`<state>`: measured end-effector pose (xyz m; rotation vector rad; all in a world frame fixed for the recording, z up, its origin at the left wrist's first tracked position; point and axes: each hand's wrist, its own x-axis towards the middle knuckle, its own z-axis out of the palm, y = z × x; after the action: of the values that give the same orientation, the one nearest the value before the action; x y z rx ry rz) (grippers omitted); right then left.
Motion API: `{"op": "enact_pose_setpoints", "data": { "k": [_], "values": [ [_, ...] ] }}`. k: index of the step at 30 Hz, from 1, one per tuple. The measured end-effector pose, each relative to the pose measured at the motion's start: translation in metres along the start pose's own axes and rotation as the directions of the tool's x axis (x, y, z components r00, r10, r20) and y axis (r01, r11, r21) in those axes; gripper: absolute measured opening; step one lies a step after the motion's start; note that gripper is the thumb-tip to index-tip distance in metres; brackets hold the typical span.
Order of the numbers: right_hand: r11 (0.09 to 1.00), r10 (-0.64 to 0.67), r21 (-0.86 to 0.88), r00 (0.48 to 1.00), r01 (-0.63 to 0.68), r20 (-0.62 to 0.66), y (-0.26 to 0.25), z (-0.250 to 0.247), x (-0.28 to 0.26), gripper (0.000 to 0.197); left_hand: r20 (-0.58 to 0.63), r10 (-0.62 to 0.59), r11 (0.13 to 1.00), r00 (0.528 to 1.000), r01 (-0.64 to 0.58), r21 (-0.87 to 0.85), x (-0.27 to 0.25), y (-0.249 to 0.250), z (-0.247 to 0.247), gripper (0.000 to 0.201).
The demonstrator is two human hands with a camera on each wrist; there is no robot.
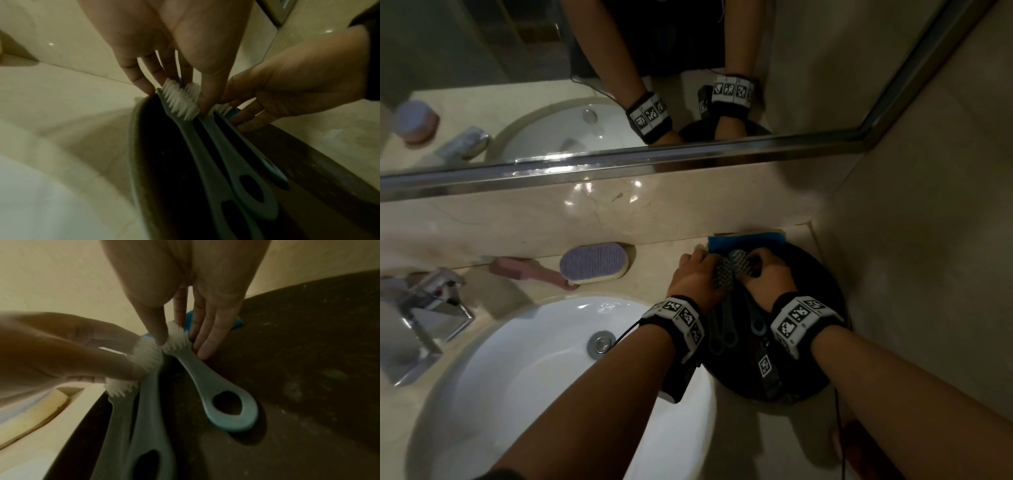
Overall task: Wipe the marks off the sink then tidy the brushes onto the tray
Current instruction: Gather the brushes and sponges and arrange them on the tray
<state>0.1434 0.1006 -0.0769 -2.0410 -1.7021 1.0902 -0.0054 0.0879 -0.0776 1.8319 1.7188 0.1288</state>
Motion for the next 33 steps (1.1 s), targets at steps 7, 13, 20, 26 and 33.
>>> {"op": "enact_pose_setpoints", "data": {
  "k": [7, 13, 20, 26, 33],
  "values": [
    [0.998, 0.008, -0.062, 0.998, -0.004, 0.068, -0.004, -0.006, -0.009, 0.038, 0.034, -0.025, 0.999, 0.999, 0.024, 0.021, -0.006, 0.004, -0.007, 0.059],
    [0.983, -0.040, -0.176, 0.993, 0.059, 0.111, -0.023, -0.034, -0.030, 0.041, 0.049, -0.059, 0.997, 0.997, 0.057, 0.042, -0.031, 0.012, -0.037, 0.062],
    [0.824, -0.241, -0.486, 0.956, 0.291, 0.165, -0.093, -0.064, -0.074, 0.043, -0.034, -0.016, 0.975, 0.999, 0.024, 0.223, -0.079, 0.008, -0.103, 0.069],
    [0.675, -0.325, -0.640, 0.927, 0.367, 0.188, -0.142, -0.062, -0.121, 0.044, -0.096, -0.035, 0.959, 0.995, 0.061, 0.276, -0.122, -0.002, -0.137, 0.068],
    [0.611, -0.319, -0.684, 0.914, 0.399, 0.249, -0.164, -0.047, -0.168, 0.043, -0.146, -0.068, 0.959, 0.987, 0.105, 0.263, -0.200, -0.027, -0.143, 0.063]
  ]
}}
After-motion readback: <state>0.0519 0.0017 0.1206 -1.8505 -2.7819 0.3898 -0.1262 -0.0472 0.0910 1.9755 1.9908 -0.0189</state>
